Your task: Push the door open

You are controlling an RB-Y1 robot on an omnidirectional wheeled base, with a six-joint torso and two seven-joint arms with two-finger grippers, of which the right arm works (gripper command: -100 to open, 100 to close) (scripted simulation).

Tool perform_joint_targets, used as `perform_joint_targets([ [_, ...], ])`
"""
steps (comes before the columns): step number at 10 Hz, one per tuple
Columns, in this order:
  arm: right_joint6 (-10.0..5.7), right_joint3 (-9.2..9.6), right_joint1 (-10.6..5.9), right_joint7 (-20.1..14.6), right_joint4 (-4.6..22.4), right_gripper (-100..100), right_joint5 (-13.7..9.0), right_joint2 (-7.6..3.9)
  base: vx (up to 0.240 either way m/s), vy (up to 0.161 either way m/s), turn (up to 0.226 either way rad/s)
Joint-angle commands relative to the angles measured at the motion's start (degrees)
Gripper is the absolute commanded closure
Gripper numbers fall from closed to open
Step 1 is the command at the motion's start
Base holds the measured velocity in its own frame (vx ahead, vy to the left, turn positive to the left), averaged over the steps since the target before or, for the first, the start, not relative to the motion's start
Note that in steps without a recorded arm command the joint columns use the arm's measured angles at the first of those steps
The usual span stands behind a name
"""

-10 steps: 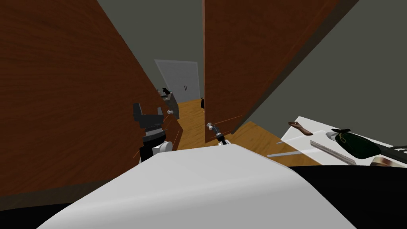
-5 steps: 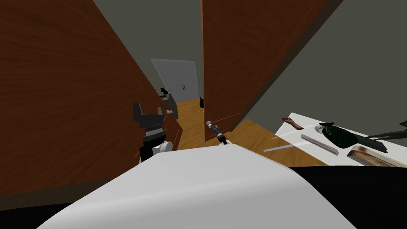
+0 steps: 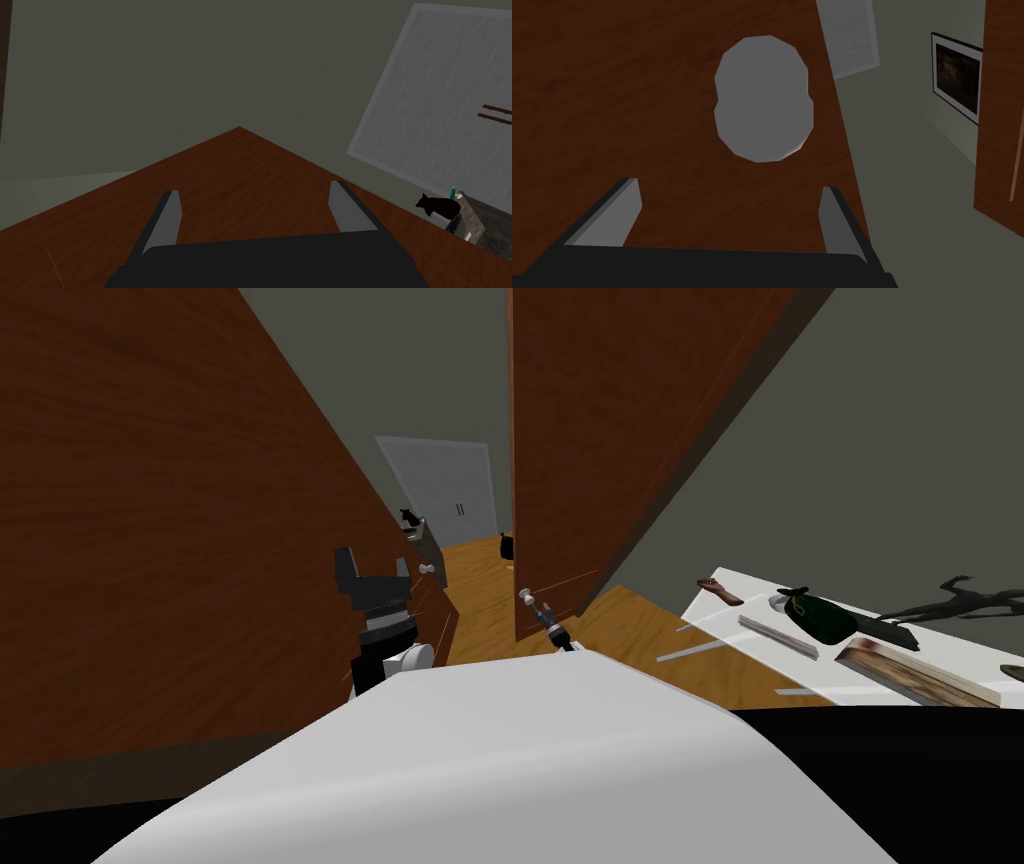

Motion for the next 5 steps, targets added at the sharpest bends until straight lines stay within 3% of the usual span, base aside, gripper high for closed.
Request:
perform_joint_targets([
  [1, 0.03, 0.08, 0.54, 2.86, -0.42, -100, 0.99, -0.59, -0.066, 0.029, -0.084],
  [5, 0.07, 0.20, 1.26, 8.18, -1.05, -100, 2.27, -1.34, -0.059, 0.032, -0.051],
])
